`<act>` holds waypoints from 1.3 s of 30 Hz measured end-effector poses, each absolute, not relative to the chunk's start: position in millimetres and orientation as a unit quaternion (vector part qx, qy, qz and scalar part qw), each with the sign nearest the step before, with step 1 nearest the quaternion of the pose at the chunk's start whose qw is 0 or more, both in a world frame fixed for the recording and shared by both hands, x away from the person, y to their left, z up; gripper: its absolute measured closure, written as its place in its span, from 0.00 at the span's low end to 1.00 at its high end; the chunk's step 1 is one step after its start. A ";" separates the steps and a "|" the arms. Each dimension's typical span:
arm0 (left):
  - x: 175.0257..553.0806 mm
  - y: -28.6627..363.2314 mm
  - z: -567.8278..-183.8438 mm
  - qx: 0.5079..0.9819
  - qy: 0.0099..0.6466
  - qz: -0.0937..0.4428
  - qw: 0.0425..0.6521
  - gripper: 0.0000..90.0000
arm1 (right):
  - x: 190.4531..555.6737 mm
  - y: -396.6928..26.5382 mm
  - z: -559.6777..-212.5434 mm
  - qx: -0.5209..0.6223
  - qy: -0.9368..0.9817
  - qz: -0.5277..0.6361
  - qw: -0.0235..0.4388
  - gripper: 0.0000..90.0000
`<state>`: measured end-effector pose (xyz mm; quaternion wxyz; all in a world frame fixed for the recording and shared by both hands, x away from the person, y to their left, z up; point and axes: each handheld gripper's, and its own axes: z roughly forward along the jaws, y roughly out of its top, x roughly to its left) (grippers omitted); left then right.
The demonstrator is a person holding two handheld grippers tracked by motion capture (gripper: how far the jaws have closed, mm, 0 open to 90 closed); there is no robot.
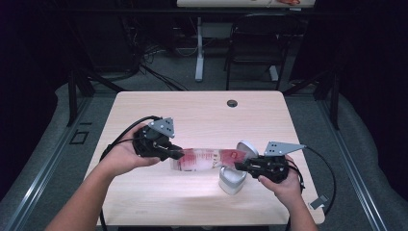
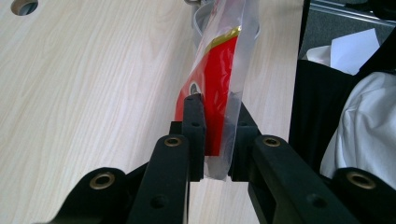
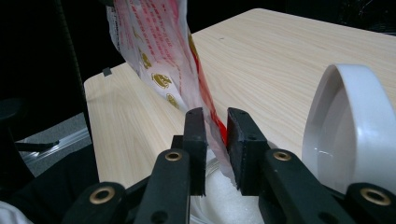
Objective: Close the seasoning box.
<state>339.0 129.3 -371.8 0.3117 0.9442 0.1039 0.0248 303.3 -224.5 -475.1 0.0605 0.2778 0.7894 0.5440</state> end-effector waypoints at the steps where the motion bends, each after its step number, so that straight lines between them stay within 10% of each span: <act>1: 339.1 130.0 -372.3 0.944 0.104 0.025 0.312 0.90 | 303.5 -224.8 -475.4 0.278 0.789 0.544 0.059 0.87; 39: 332.5 171.8 -445.6 0.910 0.166 0.014 0.379 0.79 | 302.9 -187.0 -428.7 0.216 0.860 0.449 0.108 1.00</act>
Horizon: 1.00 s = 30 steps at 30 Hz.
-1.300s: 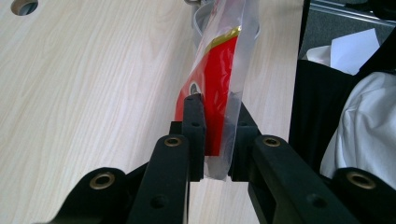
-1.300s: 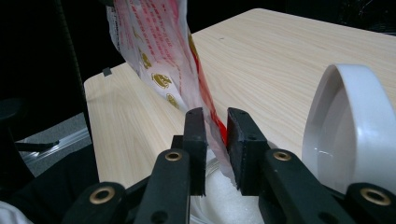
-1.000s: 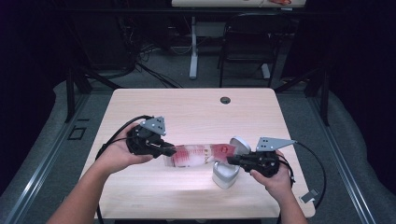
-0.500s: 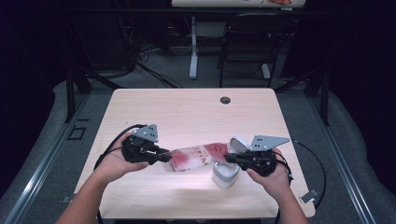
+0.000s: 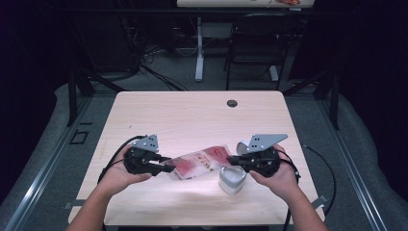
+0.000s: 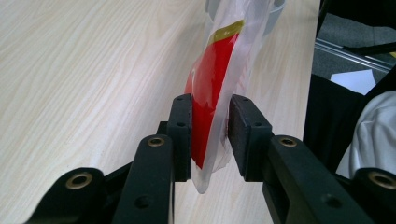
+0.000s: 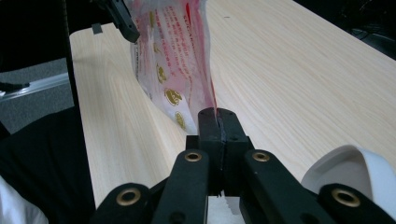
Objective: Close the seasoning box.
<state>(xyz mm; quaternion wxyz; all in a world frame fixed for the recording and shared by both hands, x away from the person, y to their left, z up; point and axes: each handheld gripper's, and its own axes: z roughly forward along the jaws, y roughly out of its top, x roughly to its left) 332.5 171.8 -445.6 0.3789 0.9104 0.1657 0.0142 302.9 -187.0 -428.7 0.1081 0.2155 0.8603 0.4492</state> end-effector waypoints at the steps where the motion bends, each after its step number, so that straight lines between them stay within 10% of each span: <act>1: 332.5 172.7 -446.2 0.909 0.170 0.018 0.380 0.78 | 303.1 -186.2 -428.0 0.213 0.863 0.446 0.107 1.00; 30: 324.5 191.5 -457.7 0.907 0.183 0.064 0.374 0.99 | 307.4 -155.4 -402.5 0.187 0.887 0.403 0.123 1.00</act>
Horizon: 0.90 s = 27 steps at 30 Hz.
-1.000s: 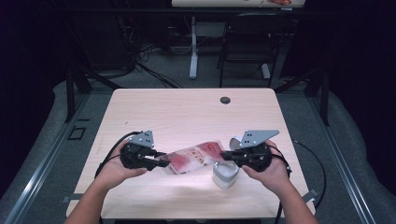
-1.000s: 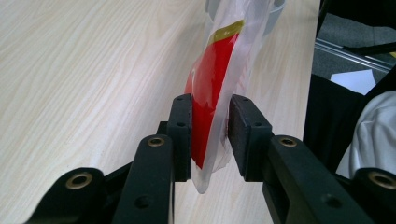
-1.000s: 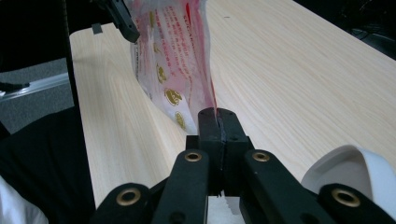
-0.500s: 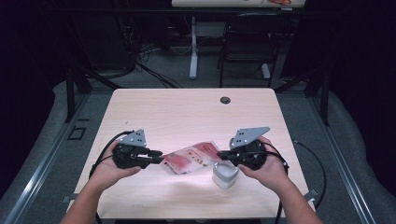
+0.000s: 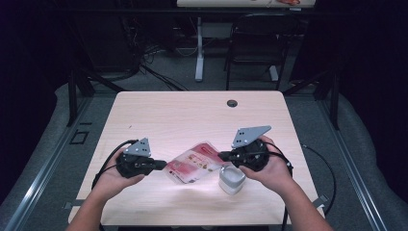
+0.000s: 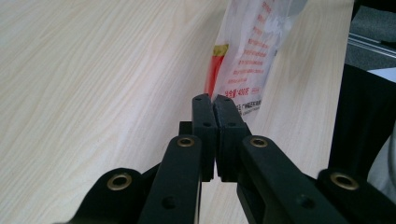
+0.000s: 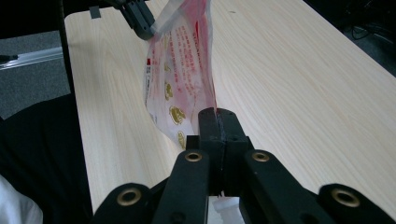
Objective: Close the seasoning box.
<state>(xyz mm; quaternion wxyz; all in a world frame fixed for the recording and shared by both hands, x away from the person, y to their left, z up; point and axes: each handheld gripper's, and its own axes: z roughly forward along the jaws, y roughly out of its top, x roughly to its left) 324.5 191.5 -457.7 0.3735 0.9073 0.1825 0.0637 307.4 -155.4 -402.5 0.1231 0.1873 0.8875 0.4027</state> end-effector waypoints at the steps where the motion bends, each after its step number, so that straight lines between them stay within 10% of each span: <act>1: 324.4 191.6 -458.9 0.907 0.184 0.063 0.373 0.99 | 307.5 -154.9 -401.4 0.185 0.889 0.401 0.124 1.00; 27: 325.7 200.7 -473.7 0.897 0.213 0.069 0.381 1.00 | 314.7 -131.3 -386.3 0.171 0.890 0.401 0.135 1.00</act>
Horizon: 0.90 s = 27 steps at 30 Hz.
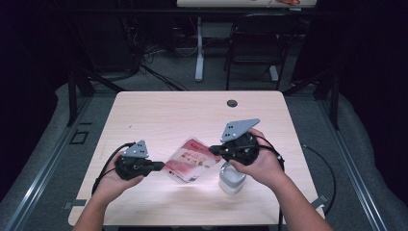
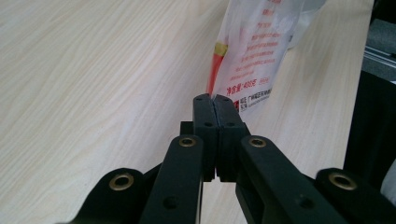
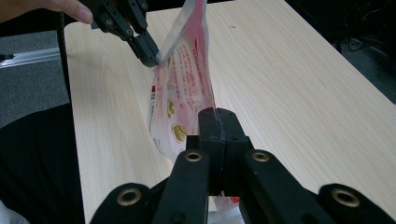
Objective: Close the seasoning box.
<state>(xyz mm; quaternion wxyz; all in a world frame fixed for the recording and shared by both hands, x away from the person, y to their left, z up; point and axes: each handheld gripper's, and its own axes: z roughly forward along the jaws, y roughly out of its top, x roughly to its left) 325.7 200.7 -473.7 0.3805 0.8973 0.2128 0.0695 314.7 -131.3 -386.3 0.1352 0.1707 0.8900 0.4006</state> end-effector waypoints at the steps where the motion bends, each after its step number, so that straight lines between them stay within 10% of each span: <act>1: 326.1 200.8 -474.2 0.897 0.216 0.070 0.379 1.00 | 314.7 -129.6 -385.3 0.170 0.890 0.400 0.135 1.00; 27: 332.8 222.4 -504.2 0.879 0.275 0.084 0.380 1.00 | 330.1 -78.7 -385.2 0.158 0.908 0.358 0.150 1.00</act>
